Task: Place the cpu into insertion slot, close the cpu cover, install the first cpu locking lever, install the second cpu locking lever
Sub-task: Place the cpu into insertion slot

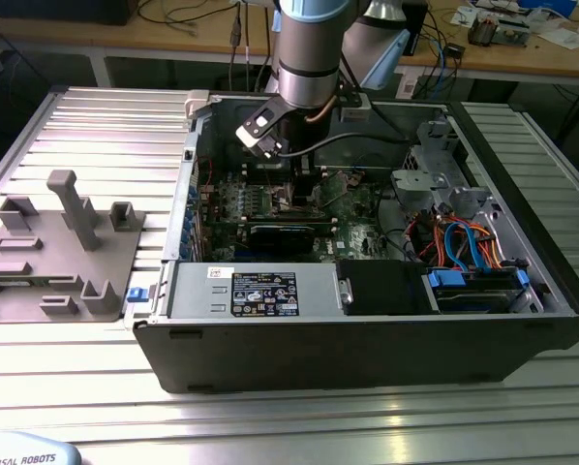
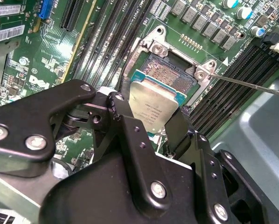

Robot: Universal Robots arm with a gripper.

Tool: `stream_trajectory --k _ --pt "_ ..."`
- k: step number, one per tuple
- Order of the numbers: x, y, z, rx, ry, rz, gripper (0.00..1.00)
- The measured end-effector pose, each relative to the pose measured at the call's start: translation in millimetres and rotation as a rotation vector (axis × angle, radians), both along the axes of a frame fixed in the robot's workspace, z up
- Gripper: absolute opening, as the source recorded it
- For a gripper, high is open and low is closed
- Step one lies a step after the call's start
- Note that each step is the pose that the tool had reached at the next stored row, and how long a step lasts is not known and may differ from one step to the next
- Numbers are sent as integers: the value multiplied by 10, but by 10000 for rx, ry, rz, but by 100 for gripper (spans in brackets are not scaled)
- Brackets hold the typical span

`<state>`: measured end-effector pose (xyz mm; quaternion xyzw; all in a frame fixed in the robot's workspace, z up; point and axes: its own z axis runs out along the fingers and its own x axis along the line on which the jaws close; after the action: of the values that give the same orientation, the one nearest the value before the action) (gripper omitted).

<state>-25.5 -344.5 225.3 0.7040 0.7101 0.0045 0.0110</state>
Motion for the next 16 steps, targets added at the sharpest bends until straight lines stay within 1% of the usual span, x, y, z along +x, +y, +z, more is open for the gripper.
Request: stream_trajectory --k 2,3,4,5,9,11,16 --pt "0 0 -10 -1 0 0 54" --pt "0 0 -29 0 0 0 54" --pt "-7 34 -63 -1 0 -1 54" --pt "-10 42 -69 1 -1 -1 54" --pt "-34 44 -83 0 0 -3 54" --pt "-67 46 -101 -1 0 -10 54" --pt "-107 47 -118 -1 0 -20 54"
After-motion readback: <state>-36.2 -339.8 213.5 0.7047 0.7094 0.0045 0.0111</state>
